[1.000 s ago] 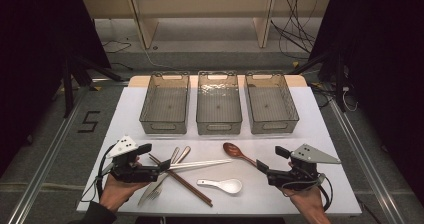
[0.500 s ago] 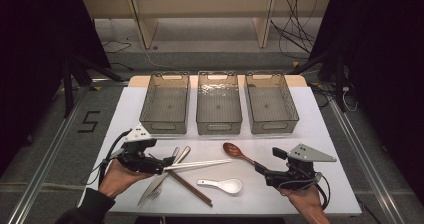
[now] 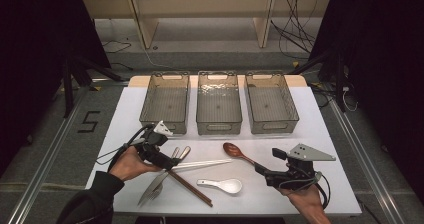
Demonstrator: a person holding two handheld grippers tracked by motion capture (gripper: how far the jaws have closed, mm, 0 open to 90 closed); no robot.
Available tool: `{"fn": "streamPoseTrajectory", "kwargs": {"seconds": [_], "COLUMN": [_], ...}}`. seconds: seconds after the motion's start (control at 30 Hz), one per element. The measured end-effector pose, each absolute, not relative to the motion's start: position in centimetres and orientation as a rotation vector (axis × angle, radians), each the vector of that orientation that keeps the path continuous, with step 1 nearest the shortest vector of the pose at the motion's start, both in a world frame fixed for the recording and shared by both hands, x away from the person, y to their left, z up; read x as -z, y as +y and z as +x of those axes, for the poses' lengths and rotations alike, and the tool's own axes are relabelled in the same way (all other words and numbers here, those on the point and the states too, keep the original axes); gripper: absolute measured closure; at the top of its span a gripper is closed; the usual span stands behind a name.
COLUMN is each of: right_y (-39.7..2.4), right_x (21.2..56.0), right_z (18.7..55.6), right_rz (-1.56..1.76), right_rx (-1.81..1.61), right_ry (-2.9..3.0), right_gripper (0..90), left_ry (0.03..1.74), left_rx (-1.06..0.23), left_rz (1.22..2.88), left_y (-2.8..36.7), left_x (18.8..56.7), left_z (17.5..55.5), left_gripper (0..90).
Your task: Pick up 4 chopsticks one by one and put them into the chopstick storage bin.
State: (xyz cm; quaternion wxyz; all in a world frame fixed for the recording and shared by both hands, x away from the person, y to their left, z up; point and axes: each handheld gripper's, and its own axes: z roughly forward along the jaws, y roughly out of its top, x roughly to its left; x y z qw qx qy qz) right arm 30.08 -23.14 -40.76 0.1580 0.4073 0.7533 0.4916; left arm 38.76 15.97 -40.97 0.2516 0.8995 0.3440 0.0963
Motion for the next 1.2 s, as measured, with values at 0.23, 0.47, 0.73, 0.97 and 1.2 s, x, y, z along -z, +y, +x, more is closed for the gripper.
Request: {"fn": "streamPoseTrajectory", "kwargs": {"seconds": [0.23, 0.47, 0.73, 0.97, 1.2], "right_y": [-23.0, -23.0, -22.9, -22.9, -22.8], "right_x": [40.8, 40.8, 40.8, 40.8, 40.8], "right_z": [30.1, 30.1, 30.2, 30.1, 30.2], "right_rz": [1.154, 1.151, 1.152, 1.147, 1.145], "right_rx": [-1.402, -1.408, -1.401, -1.399, -1.4], "right_ry": [2.166, 2.17, 2.175, 2.18, 2.184], "right_gripper": [20.2, 20.2, 20.5, 20.7, 20.9], "left_ry": [0.949, 0.924, 0.851, 0.776, 0.755], "left_rx": [-0.225, -0.181, -0.12, -0.071, -0.048], "left_rz": [2.519, 2.598, 2.657, 2.717, 2.724], "left_y": [15.7, 15.6, 15.2, 14.5, 14.5], "left_x": [41.9, 43.0, 43.4, 44.0, 44.1], "left_z": [40.2, 41.3, 41.5, 41.7, 41.8], "left_gripper": [16.5, 23.2, 38.1, 49.2, 55.3]}}
